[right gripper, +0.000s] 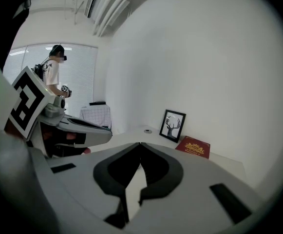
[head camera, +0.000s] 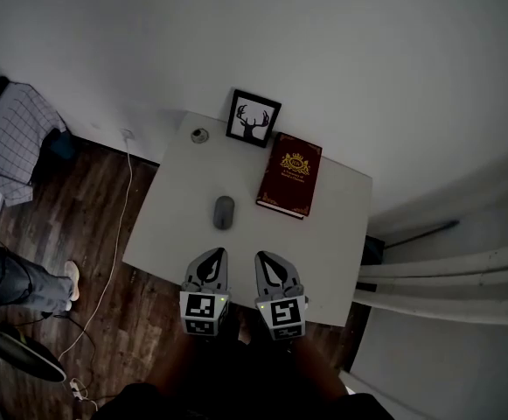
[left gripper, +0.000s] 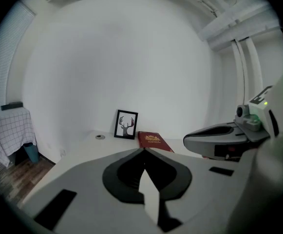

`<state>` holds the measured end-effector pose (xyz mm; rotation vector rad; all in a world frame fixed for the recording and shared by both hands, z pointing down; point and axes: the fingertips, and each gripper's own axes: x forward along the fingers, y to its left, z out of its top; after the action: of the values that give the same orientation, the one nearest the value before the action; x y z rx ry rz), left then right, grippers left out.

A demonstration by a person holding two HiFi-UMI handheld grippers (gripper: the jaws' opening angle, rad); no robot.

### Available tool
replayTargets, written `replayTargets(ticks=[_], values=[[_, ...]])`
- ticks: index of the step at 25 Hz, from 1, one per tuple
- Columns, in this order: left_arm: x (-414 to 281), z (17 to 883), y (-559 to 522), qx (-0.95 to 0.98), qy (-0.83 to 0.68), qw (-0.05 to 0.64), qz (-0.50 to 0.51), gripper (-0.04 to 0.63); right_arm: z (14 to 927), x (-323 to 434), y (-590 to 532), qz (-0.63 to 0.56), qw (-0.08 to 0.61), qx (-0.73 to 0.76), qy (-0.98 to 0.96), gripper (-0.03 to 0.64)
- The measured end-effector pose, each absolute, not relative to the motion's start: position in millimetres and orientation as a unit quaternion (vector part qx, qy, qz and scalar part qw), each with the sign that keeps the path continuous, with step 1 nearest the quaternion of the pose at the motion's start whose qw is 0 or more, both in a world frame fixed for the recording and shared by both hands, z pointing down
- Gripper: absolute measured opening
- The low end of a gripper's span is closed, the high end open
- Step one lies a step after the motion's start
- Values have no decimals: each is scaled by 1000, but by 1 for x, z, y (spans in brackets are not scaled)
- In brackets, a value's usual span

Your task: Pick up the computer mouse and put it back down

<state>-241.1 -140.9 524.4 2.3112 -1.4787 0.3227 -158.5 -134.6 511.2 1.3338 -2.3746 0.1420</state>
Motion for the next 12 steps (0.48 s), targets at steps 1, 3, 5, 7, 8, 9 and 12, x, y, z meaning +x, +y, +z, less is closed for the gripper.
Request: replayTargets(ticks=[1, 3, 5, 7, 8, 9, 12], values=[[-238, 522, -139, 822, -525, 186, 114, 0, 510, -156, -133, 51, 206, 480, -852, 20], [-233, 518, -132, 821, -529, 183, 115, 0, 509, -149, -130, 53, 211, 482, -849, 20], [-227, 517, -125, 820, -533, 175, 117, 0, 509, -141, -125, 55, 210, 482, -849, 19], [-215, 513, -119, 821, -533, 168, 117, 0, 507, -133, -118, 55, 205, 477, -853, 20], [-208, 511, -116, 821, -533, 166, 120, 0, 505, -129, -113, 59, 202, 473, -856, 20], [-202, 511, -112, 820, -534, 164, 124, 0, 502, -126, -109, 64, 196, 470, -858, 19], [-183, 508, -99, 814, -545, 159, 119, 0, 494, -105, -95, 65, 180, 470, -862, 19]])
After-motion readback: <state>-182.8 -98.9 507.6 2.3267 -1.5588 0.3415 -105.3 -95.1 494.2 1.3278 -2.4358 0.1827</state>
